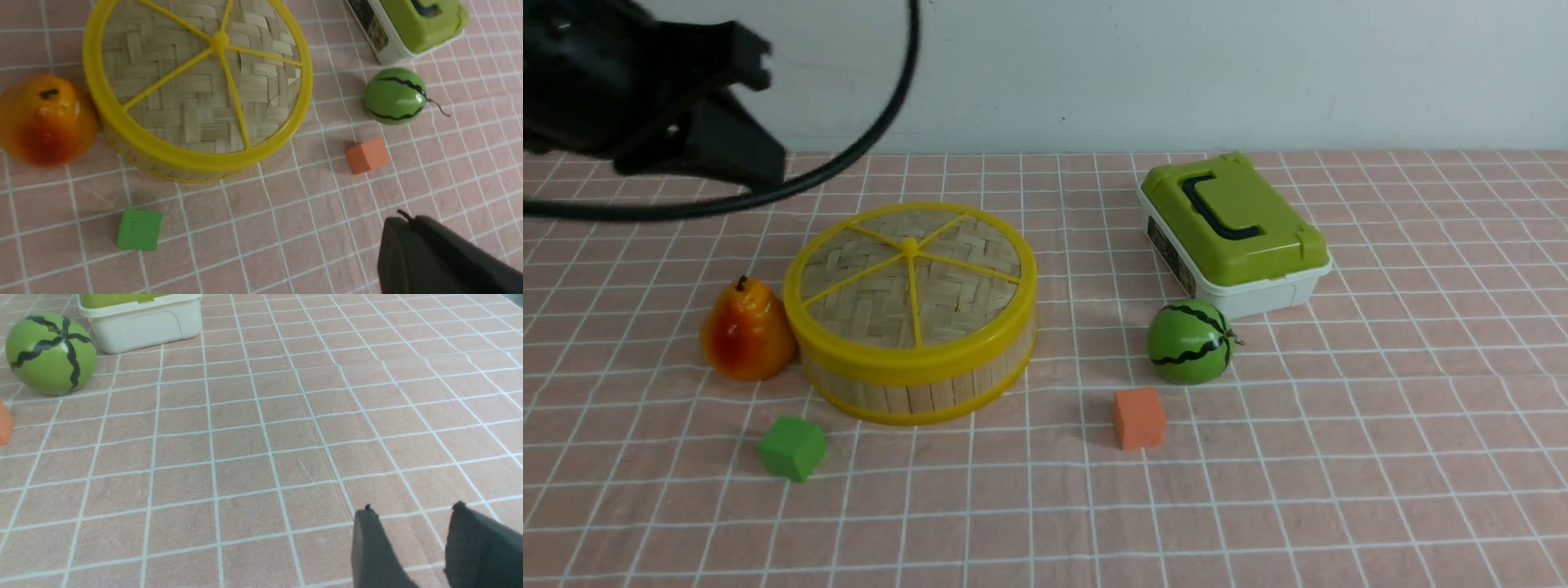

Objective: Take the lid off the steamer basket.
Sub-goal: Use the left arm to lift the lid of the steamer

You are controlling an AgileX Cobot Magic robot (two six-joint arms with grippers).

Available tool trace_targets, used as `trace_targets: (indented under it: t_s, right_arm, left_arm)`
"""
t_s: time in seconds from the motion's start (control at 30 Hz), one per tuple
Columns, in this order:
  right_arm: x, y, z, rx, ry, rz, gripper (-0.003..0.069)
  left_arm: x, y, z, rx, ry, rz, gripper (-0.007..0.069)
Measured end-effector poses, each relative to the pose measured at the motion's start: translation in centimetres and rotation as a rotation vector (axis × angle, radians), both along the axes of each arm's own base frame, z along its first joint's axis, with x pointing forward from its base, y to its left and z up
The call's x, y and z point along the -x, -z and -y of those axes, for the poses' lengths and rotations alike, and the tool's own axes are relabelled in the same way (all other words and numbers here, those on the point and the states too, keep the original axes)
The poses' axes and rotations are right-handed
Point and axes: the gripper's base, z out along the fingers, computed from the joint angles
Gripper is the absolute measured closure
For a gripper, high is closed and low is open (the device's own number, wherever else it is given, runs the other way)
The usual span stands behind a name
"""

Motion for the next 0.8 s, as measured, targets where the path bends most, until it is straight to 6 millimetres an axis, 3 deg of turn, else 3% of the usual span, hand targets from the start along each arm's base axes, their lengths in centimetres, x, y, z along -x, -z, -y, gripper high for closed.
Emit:
trace_targets:
  t_s: [0.23, 0.4, 0.57, 0.7, 0.8]
  right_arm:
    - [0.0, 0.0, 0.0, 0.0, 0.0, 0.0, 0.0418]
    - [0.0, 0.0, 0.0, 0.0, 0.0, 0.0, 0.0418]
    - [0.0, 0.0, 0.0, 0.0, 0.0, 0.0, 0.0418]
    - [0.0, 0.0, 0.0, 0.0, 0.0, 0.0, 0.0418]
    - [0.0, 0.0, 0.0, 0.0, 0.0, 0.0, 0.0418]
  left_arm:
    - [-7.1, 2.3, 5.6, -0.284, 0.009, -0.052, 0.0637]
    - [-10.8, 4.6, 7.9, -0.369, 0.005, -0.033, 0.0594]
    - [-13.4, 7.7, 8.5, -0.456, -0.009, -0.054, 0.0477]
    - [-15.3, 11.7, 8.6, -0.541, -0.043, -0.113, 0.0358]
    - [-15.9, 13.1, 8.7, -0.557, -0.062, -0.135, 0.033]
